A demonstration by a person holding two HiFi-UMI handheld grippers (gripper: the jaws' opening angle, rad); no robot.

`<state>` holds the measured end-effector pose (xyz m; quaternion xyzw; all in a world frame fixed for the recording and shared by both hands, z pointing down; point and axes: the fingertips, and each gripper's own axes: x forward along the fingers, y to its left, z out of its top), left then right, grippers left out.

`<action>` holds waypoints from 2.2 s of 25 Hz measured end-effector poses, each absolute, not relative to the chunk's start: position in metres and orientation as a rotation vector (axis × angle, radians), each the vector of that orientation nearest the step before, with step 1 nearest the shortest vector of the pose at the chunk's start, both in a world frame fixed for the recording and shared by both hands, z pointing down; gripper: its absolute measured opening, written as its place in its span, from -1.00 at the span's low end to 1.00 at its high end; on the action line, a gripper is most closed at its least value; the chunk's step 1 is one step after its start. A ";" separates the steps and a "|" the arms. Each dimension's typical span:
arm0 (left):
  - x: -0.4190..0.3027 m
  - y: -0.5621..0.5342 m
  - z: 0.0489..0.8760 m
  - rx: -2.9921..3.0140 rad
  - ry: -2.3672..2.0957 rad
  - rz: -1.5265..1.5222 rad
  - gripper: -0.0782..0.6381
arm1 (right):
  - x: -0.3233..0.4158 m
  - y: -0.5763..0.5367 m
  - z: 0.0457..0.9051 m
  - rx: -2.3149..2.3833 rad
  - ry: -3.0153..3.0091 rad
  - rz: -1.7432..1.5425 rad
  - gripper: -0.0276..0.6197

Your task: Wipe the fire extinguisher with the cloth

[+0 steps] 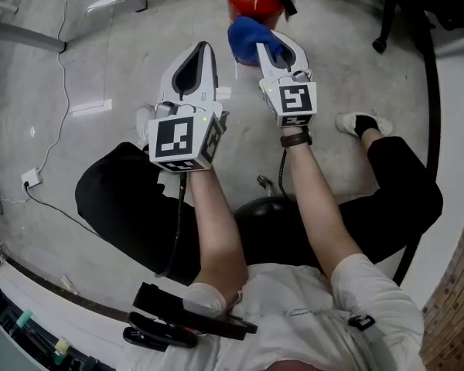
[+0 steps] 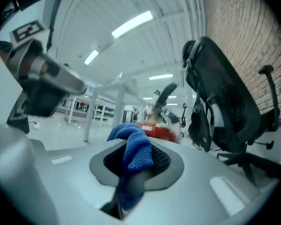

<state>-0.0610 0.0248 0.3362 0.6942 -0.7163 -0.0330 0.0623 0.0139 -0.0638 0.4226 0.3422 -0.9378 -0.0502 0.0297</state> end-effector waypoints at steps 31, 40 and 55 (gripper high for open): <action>-0.060 -0.040 0.392 1.911 -2.219 0.026 -0.78 | 0.003 -0.086 0.782 0.395 -2.364 0.172 -0.71; -0.056 -0.013 0.358 1.733 -2.449 -0.026 -0.78 | 0.028 -0.091 0.597 0.643 -2.723 0.358 -0.71; 0.011 -0.010 0.340 1.646 -2.542 -0.078 -0.78 | 0.021 -0.120 0.422 0.506 -3.248 0.202 -0.72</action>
